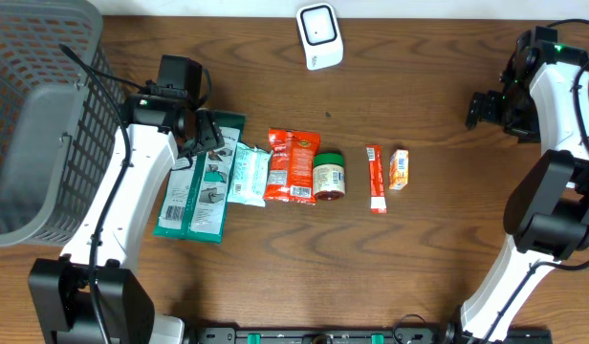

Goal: Scan the item barcode

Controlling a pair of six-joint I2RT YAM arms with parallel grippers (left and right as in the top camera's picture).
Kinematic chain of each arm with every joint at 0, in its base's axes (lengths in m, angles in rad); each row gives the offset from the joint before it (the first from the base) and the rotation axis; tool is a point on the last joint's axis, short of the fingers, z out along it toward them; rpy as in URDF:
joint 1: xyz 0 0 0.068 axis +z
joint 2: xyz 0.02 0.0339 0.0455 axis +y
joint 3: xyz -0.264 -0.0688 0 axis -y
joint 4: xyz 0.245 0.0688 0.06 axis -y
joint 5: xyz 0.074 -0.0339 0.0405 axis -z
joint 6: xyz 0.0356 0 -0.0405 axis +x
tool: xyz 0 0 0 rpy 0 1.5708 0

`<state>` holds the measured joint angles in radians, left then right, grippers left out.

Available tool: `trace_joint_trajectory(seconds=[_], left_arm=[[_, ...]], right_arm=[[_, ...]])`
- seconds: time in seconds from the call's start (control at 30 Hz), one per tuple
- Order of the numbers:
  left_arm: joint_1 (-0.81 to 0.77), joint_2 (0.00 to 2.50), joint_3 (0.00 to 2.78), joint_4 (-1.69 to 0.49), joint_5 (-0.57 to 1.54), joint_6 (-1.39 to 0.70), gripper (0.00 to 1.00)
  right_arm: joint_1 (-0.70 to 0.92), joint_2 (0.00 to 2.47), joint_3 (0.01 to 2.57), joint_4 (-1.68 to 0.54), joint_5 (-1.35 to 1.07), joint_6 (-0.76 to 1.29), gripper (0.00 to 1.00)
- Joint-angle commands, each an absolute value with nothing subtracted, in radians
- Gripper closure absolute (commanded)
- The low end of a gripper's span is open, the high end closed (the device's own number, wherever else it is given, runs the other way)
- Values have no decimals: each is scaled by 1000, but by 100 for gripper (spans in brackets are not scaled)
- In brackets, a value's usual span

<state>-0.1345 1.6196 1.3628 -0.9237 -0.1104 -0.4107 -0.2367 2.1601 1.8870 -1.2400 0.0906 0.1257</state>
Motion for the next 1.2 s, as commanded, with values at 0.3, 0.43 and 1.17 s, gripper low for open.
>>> trace_joint_trajectory(seconds=[0.3,0.43,1.17], left_arm=[[-134,1621,1359,-930,-116,-404,16],[-134,1621,1359,-930,-116,-404,16],[-134,1621,1359,-930,-116,-404,16]], right_arm=[[-201,1993,1901,-1238,100,138,1],[-158,1844,1901,-1238,100,138,1],[25,1248,1901,-1258,100,138,1]])
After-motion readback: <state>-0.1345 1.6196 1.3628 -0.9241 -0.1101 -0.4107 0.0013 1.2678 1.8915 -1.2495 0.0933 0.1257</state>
